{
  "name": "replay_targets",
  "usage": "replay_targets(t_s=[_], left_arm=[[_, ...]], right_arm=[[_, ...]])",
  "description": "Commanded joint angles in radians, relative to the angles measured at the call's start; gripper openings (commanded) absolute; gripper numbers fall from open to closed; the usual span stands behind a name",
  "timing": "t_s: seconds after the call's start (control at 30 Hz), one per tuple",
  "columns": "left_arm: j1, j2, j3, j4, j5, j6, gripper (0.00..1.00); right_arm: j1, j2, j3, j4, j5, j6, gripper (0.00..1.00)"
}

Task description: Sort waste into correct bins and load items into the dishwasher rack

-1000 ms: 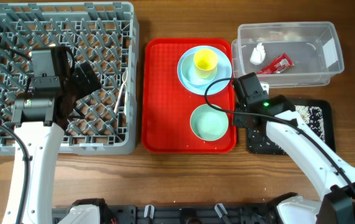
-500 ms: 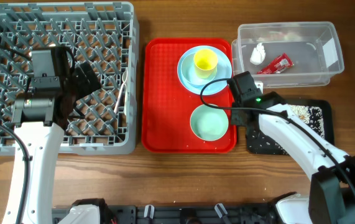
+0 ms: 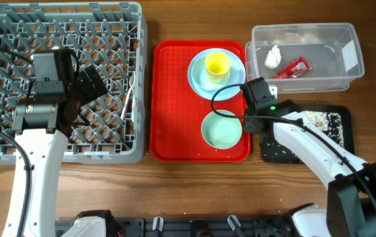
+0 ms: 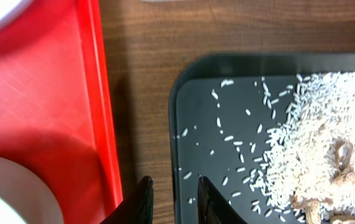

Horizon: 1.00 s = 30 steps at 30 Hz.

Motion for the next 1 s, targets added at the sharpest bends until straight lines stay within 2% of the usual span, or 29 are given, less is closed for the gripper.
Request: replay_targets(t_s=[0.0,0.6,0.67,0.77,0.97], left_arm=[[0.005,0.0,0.003,0.003,-0.009,0.016,1.0],[0.005,0.0,0.003,0.003,-0.009,0.016,1.0],[0.005,0.0,0.003,0.003,-0.009,0.016,1.0],[0.005,0.0,0.003,0.003,-0.009,0.016,1.0],[0.005,0.0,0.003,0.003,-0.009,0.016,1.0]], right_arm=[[-0.003,0.016,-0.009,0.009,0.023,-0.018,0.25],[-0.002,0.016,-0.089,0.089,0.011,-0.018,0.25],[-0.002,0.016,-0.089,0.101,-0.035,-0.019,0.24],[-0.002,0.016,-0.089,0.134,-0.143,-0.098,0.22],[-0.002,0.016,-0.089,0.16,-0.166,-0.093,0.2]])
